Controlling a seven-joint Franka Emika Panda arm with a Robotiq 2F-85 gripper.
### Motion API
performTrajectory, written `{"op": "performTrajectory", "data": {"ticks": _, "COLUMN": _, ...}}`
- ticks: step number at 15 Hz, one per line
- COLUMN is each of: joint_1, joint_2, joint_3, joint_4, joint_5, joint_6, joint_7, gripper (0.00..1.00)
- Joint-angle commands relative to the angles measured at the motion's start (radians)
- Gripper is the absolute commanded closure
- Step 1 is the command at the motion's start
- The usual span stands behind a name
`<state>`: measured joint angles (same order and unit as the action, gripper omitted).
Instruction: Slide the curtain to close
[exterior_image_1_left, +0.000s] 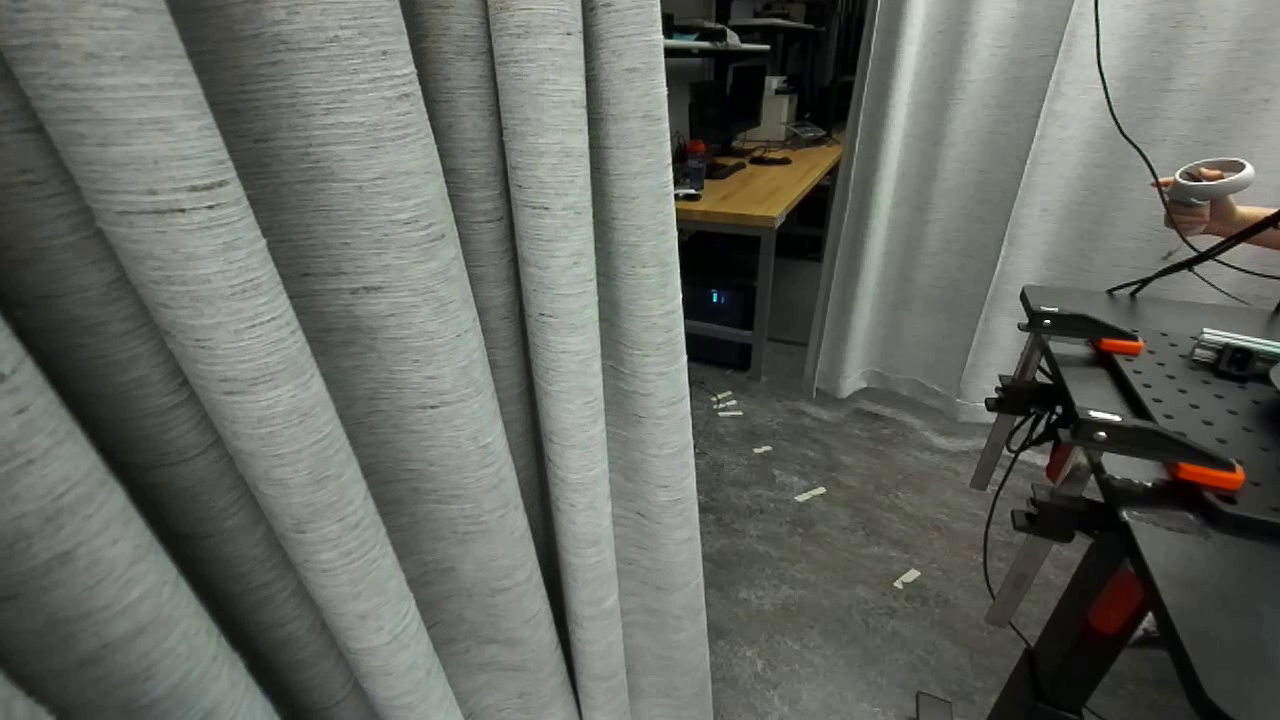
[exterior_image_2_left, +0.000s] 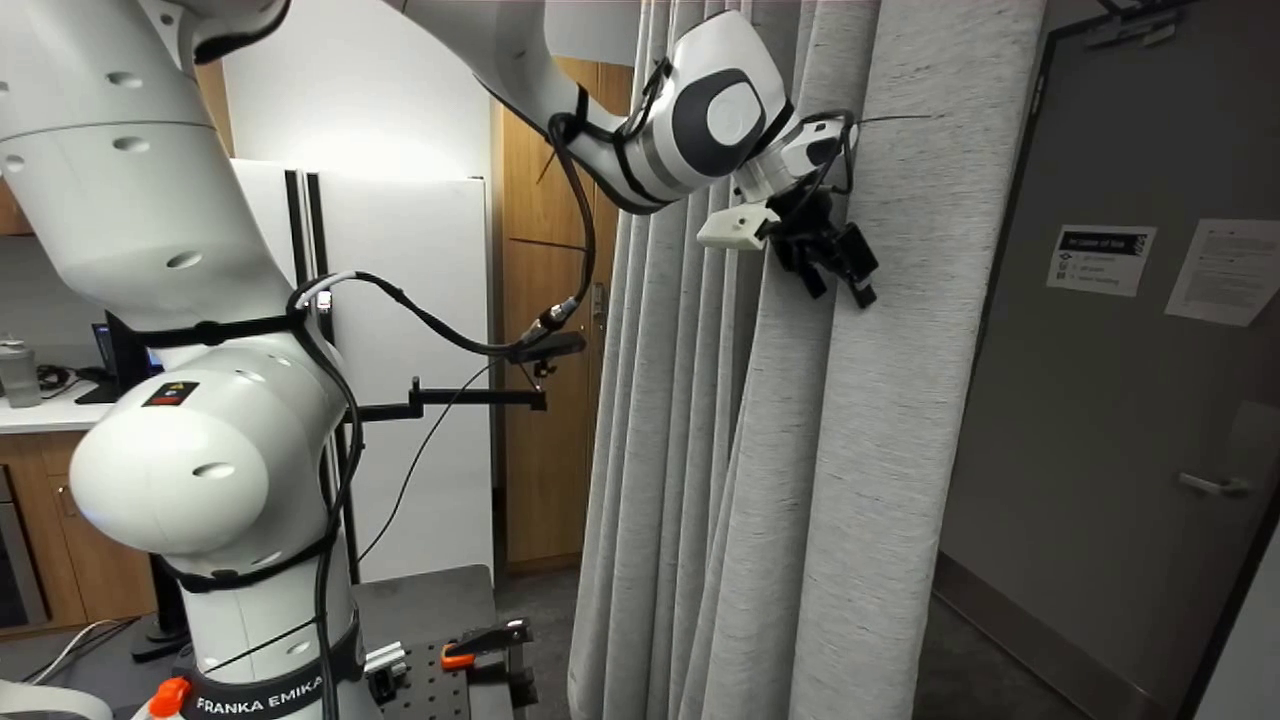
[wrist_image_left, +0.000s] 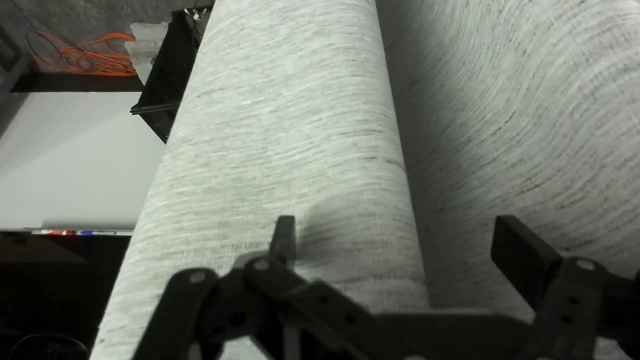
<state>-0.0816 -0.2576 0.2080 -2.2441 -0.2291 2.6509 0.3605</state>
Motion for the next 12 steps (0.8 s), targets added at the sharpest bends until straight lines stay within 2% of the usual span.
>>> {"op": "performTrajectory", "data": {"ticks": 1, "joint_1": -0.020, "joint_2": 0.015, "joint_3": -0.014, "joint_4": 0.071, "joint_5": -0.050, "joint_6": -0.033, "joint_7": 0.049, "gripper": 0.00}}
{"op": "performTrajectory", "data": {"ticks": 6, "joint_1": -0.047, "joint_2": 0.028, "joint_3": -0.061, "joint_4": 0.143, "joint_5": -0.040, "joint_6": -0.046, "joint_7": 0.051, "gripper": 0.00}}
{"op": "performTrajectory", "data": {"ticks": 7, "joint_1": -0.051, "joint_2": 0.030, "joint_3": -0.066, "joint_4": 0.152, "joint_5": -0.042, "joint_6": -0.047, "joint_7": 0.056, "gripper": 0.11}}
{"op": "performTrajectory", "data": {"ticks": 8, "joint_1": -0.055, "joint_2": 0.033, "joint_3": -0.070, "joint_4": 0.158, "joint_5": -0.045, "joint_6": -0.045, "joint_7": 0.059, "gripper": 0.28}}
{"op": "performTrajectory", "data": {"ticks": 12, "joint_1": -0.050, "joint_2": 0.035, "joint_3": -0.084, "joint_4": 0.165, "joint_5": -0.031, "joint_6": -0.040, "joint_7": 0.056, "gripper": 0.58}}
